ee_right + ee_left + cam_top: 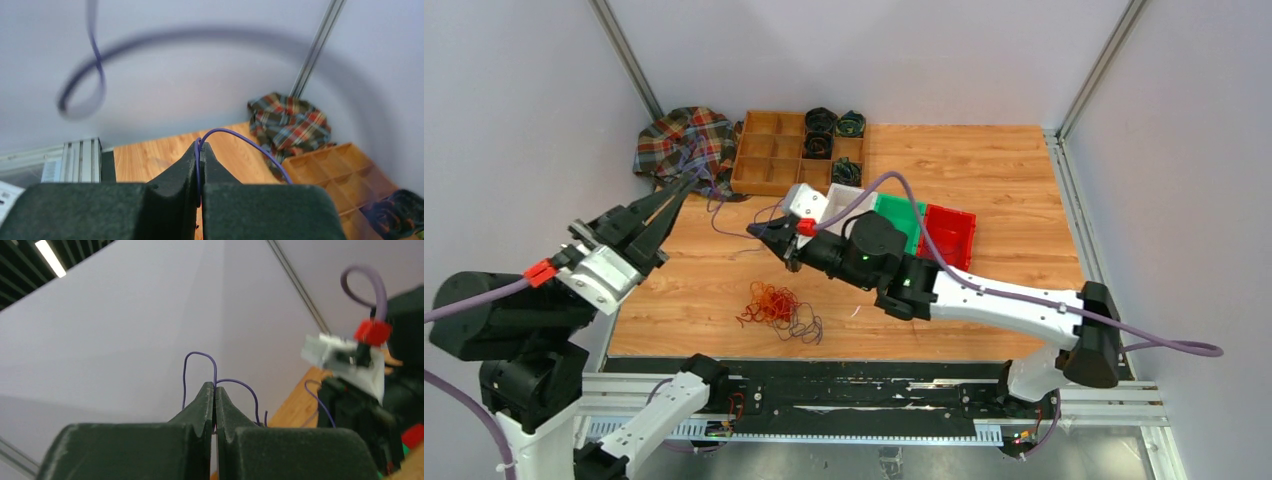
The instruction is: Untangle the cables
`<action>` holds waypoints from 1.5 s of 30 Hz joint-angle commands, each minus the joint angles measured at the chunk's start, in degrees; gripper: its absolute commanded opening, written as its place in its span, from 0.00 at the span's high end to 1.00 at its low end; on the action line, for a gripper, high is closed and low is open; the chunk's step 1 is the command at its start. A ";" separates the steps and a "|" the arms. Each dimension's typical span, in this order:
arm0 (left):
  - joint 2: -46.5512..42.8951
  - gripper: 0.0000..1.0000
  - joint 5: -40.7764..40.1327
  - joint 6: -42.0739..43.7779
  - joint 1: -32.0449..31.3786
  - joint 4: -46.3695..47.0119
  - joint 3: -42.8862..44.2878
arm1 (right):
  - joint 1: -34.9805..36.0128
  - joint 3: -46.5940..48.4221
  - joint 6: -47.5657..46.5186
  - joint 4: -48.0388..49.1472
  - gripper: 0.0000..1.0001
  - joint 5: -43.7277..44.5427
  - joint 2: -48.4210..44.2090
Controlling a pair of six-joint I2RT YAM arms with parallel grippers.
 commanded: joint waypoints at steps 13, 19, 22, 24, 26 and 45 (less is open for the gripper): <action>-8.00 0.93 1.97 -11.58 0.20 -4.24 -18.72 | -6.64 3.19 3.53 -9.33 0.99 3.67 -10.42; 1.56 0.89 12.07 -18.08 0.20 -4.04 -17.74 | -13.69 -10.74 14.48 -10.36 0.99 0.05 -20.86; 10.01 0.89 15.26 -22.97 0.02 -3.38 -14.42 | -15.33 -15.38 16.46 -11.90 0.99 -1.48 -25.34; 14.99 0.90 15.61 -23.95 -1.77 -3.04 -12.32 | -15.50 -16.85 16.24 -15.00 0.99 1.24 -28.22; 19.25 0.85 15.00 -23.61 -5.32 -3.03 -10.61 | -16.06 -17.32 16.26 -20.61 0.99 7.67 -30.88; 31.16 0.02 8.95 -4.16 -14.52 -28.85 -2.87 | -38.17 -11.71 17.17 -35.53 0.99 17.65 -34.04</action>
